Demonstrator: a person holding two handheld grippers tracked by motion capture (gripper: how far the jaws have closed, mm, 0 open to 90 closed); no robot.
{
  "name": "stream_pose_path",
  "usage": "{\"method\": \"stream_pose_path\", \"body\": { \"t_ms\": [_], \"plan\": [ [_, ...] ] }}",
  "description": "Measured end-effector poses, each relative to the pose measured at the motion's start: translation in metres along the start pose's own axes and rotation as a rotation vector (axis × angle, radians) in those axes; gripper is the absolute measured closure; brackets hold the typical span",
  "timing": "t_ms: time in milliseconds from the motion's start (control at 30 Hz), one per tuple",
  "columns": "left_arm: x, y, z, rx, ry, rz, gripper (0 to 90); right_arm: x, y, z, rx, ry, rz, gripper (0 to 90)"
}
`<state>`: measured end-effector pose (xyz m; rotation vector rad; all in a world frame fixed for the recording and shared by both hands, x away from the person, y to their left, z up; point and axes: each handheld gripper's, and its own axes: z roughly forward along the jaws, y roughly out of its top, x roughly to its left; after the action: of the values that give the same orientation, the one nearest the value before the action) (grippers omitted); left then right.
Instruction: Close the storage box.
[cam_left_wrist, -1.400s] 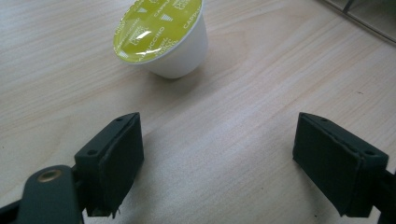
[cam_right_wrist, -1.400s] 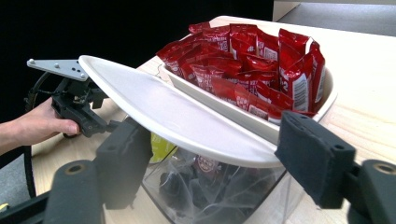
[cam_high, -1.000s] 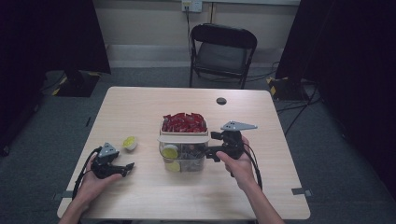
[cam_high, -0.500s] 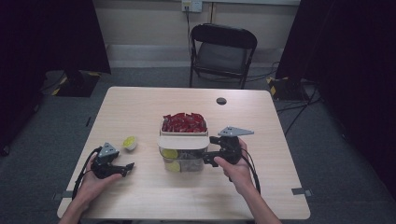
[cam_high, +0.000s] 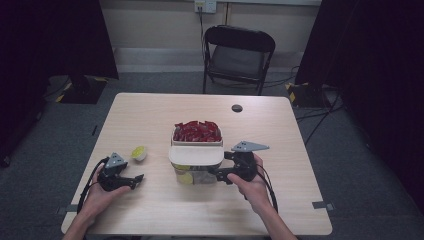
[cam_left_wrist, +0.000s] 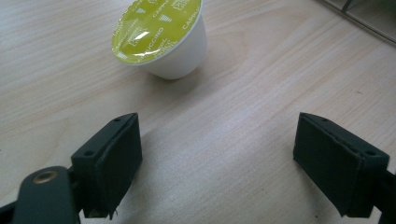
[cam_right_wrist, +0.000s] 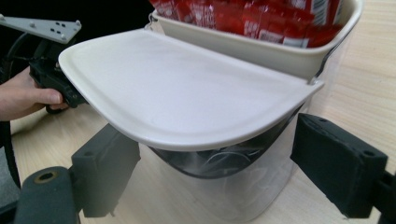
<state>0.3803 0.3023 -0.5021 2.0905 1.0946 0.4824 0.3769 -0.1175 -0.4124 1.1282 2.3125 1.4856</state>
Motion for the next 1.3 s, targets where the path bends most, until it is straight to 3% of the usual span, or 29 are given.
{"method": "stream_pose_path", "body": {
  "t_ms": [433, 800, 1133, 1300],
  "plan": [
    [0.000, 0.000, 0.000, 0.001, 0.000, 0.001, 14.9, -0.002, -0.016, 0.009, 0.041, -0.036, -0.007, 14.9],
    [0.000, 0.000, 0.000, 0.001, 0.000, 0.001, 15.0, -0.004, -0.026, 0.014, 0.086, -0.030, -0.019, 15.9],
    [0.000, 0.000, 0.000, 0.000, 0.000, 0.000, 15.0, -0.003, -0.032, 0.010, 0.099, -0.039, -0.023, 15.9],
    [0.000, 0.000, 0.000, 0.000, 0.000, 0.001, 15.0, -0.009, -0.035, 0.004, 0.108, -0.079, -0.009, 15.9]
  ]
}}
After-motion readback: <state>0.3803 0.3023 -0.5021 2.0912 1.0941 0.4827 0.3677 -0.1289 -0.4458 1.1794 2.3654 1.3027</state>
